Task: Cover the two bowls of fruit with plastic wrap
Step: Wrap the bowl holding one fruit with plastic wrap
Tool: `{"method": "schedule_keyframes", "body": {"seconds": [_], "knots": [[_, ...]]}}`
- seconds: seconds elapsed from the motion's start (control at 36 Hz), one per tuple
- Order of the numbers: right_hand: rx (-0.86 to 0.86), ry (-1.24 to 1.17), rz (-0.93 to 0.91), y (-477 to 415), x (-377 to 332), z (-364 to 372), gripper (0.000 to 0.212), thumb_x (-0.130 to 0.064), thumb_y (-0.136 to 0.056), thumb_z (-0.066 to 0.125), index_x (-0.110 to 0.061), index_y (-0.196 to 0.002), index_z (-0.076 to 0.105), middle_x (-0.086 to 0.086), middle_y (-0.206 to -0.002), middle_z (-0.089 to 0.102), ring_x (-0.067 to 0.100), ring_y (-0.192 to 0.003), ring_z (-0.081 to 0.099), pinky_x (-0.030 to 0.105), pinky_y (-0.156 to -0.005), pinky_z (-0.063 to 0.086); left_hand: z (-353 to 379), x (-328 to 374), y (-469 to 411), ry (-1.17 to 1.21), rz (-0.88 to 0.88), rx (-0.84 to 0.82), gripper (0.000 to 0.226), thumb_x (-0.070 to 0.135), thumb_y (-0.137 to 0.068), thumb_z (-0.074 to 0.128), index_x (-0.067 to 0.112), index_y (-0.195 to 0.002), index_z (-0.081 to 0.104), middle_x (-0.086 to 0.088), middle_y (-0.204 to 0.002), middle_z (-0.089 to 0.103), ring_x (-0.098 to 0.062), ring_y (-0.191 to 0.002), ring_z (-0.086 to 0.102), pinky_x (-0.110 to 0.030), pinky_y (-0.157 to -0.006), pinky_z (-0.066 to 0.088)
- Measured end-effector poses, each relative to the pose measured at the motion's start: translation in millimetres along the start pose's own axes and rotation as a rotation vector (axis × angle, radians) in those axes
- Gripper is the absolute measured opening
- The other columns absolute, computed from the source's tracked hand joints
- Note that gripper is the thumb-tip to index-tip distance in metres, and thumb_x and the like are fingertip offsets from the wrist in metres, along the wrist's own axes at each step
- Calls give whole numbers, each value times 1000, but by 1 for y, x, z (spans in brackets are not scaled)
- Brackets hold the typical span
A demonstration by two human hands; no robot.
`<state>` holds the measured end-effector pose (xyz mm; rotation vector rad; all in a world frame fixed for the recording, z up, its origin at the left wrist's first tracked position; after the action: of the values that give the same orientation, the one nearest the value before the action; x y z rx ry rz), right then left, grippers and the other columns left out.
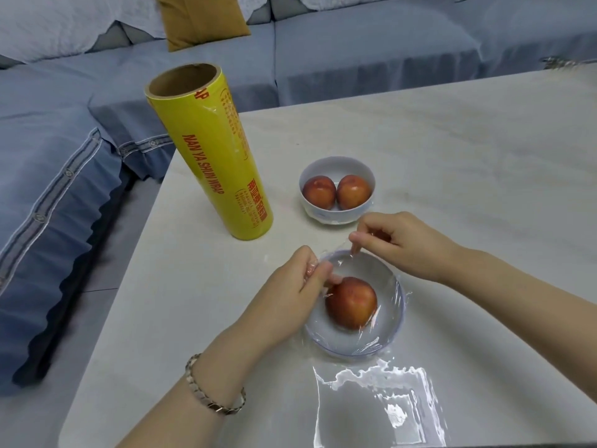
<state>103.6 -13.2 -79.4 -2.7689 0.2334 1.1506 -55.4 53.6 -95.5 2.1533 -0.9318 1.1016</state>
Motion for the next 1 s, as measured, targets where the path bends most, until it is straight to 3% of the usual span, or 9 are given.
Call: {"method": "schedule_keyframes", "body": {"seconds": [0.08,0.25,0.33,0.44,0.58,0.69,0.78,0.92,1.0], "knots": [[46,55,13,-4,3,7,28,-35,-92,49,-29,-65,46,-20,-56,55,3,-56,48,19,-56,35,5,1,0,-20,-8,0,29,30,-97,41,20,-73,31,2,-98,71,-8,-88,68,-37,-87,50],[103,193,27,-9,6,15,35,-41,-92,46,-30,-61,32,-10,-56,43,17,-61,44,36,-65,40,-3,-7,-9,226,-96,240,31,20,-97,46,15,-70,31,7,-59,66,-10,-55,65,-36,-65,54],[131,194,-4,-12,2,13,38,-42,-90,49,-29,-59,30,-9,-55,40,15,-59,41,35,-62,37,-10,-12,-12,230,-115,336,34,18,-95,51,15,-67,30,13,-42,53,-1,-40,49,-27,-53,52],[50,97,64,-15,3,8,43,-46,-84,56,-21,-55,36,-6,-50,37,9,-51,40,25,-54,30,-13,-17,-12,221,-130,371,34,19,-94,52,15,-68,30,11,-38,51,-4,-34,49,-16,-45,44],[-73,78,62,-18,6,8,49,-43,-82,61,-18,-52,32,-5,-51,30,10,-50,32,22,-50,26,-12,-20,-12,259,-186,372,34,21,-92,55,14,-67,32,8,-40,49,-5,-36,46,-34,-60,47],[-30,-32,29,-18,10,13,41,-37,-85,61,-12,-59,39,-1,-56,37,8,-55,33,21,-53,29,-14,-17,-14,216,-192,420,35,24,-90,57,14,-65,35,-26,-76,58,-22,-61,54,-44,-74,48],[-32,-80,60,-17,13,18,38,-38,-86,57,-4,-71,54,12,-70,55,13,-66,46,32,-65,40,-15,-18,-16,233,-200,432,38,29,-91,57,17,-62,35,-27,-88,64,-30,-77,63,-57,-80,51],[3,-97,97,-16,13,16,39,-31,-92,51,-21,-55,41,-18,-50,53,-1,-53,45,15,-56,34,-17,-17,-19,89,-117,423,41,43,-89,50,16,-64,32,-25,-81,65,-35,-78,63,-53,-78,48],[62,-11,92,-20,10,14,35,-33,-92,50,-16,-62,46,-7,-66,65,-1,-63,56,26,-66,42,-16,-12,-20,-5,-63,476,40,36,-95,47,16,-66,29,-18,-71,61,-35,-76,59,-43,-70,43]]}}
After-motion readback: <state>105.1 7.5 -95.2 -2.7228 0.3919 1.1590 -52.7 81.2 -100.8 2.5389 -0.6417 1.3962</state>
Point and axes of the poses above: each hand's wrist, its own y-axis away from the middle knuckle, its own z-axis out of the palm, x = y × z, the point moved 4 cm from there along -y, towards the middle knuckle
